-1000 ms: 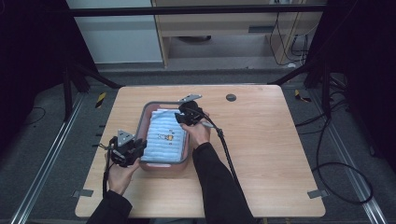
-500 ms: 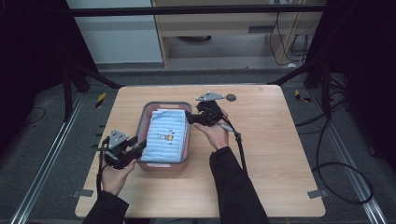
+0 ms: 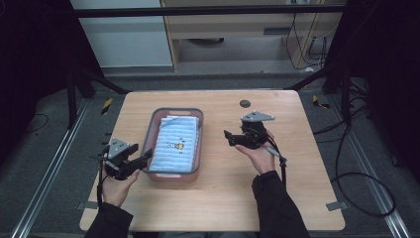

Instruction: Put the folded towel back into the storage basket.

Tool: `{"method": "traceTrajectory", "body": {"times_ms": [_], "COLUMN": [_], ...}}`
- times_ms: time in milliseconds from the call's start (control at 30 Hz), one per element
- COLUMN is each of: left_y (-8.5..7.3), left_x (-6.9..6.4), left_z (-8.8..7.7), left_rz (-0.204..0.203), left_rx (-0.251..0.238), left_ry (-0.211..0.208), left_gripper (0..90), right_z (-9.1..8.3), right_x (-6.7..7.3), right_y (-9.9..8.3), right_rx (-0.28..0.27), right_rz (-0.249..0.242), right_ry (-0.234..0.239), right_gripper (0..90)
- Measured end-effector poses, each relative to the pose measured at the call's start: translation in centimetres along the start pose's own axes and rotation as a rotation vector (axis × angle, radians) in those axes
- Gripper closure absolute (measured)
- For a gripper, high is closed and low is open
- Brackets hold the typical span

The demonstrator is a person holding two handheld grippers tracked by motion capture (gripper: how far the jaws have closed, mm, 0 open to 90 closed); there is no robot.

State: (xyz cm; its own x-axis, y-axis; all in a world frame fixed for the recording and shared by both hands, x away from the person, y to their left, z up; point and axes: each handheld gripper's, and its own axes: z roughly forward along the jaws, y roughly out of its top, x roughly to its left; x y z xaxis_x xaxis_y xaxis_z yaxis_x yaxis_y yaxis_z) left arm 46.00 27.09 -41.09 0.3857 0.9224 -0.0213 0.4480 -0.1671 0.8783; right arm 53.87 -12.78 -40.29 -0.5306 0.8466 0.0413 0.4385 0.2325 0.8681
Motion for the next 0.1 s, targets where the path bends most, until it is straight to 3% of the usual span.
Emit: {"method": "traceTrajectory", "body": {"times_ms": [100], "left_y": [-0.1], "left_x": [0.35], "left_z": [-0.09], "left_rz": [0.001], "left_rx": [-0.001], "left_ry": [0.003], "left_gripper": [37.6], "right_z": [-1.2], "right_x": [-0.95], "right_y": [-1.18], "right_rx": [0.003], "right_rz": [-0.001], "right_ry": [-0.014], "right_gripper": [20.3]}}
